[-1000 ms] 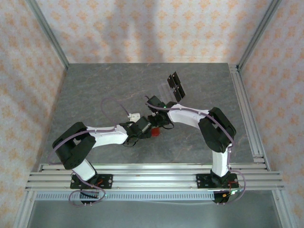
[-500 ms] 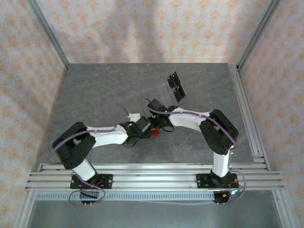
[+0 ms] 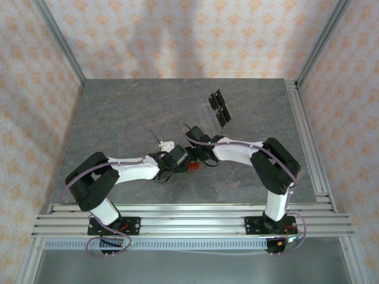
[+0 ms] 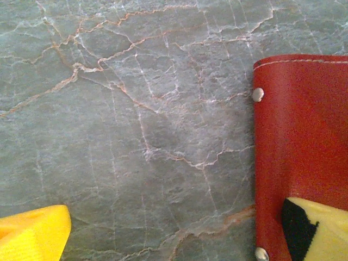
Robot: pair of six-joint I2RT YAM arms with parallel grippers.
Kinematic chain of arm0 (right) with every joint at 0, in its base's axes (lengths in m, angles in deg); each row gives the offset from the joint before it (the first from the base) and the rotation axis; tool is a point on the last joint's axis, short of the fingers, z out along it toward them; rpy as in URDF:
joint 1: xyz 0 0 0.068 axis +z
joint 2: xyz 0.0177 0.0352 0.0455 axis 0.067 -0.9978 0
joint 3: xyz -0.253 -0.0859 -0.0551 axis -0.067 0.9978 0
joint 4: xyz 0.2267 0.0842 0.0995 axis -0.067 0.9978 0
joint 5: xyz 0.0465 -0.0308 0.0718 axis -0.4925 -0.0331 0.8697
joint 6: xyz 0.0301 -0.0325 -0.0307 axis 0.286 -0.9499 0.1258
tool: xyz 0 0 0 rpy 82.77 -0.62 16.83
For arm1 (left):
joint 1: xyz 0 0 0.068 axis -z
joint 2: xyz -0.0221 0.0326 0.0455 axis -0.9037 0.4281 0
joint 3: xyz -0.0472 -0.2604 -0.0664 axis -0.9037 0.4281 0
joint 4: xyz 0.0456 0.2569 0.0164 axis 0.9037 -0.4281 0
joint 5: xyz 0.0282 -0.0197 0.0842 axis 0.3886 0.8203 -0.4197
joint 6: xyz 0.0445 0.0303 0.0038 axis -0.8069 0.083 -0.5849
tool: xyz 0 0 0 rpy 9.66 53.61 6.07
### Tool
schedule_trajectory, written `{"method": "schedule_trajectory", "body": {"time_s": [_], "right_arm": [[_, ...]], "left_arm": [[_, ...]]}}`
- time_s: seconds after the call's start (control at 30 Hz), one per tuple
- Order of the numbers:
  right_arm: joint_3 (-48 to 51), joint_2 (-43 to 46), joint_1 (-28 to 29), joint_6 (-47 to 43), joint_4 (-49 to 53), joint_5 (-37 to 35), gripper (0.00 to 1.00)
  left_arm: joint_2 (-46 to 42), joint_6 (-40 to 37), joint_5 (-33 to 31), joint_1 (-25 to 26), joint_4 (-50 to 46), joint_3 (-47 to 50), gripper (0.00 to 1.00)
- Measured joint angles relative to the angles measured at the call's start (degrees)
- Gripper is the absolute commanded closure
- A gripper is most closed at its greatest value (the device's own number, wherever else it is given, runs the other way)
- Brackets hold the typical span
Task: Put the credit cards into the card holder
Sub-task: Close the button on the card holder, then reset both arms
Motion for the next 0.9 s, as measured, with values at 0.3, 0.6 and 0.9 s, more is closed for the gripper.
{"method": "schedule_trajectory", "body": {"time_s": [0.3,0.6,0.9], "right_arm": [[-7.0,-2.2,-0.7,1.2,8.9,1.4,0.49],[-9.7,1.6,-6.1,4.2,11.0,6.2,0.01],[-8.7,19.8,-17.6,4.1,9.8,4.5,0.01]], "left_arm": [[-1.4,-0.4,-2.1,-0.5,-3.4,0.0,0.0],[-8.0,-2.3,-5.3,-3.9,-7.5,-3.0,0.0],[-23.9,-11.1,-18.3,-11.1,-11.7,-7.7,0.0]]}}
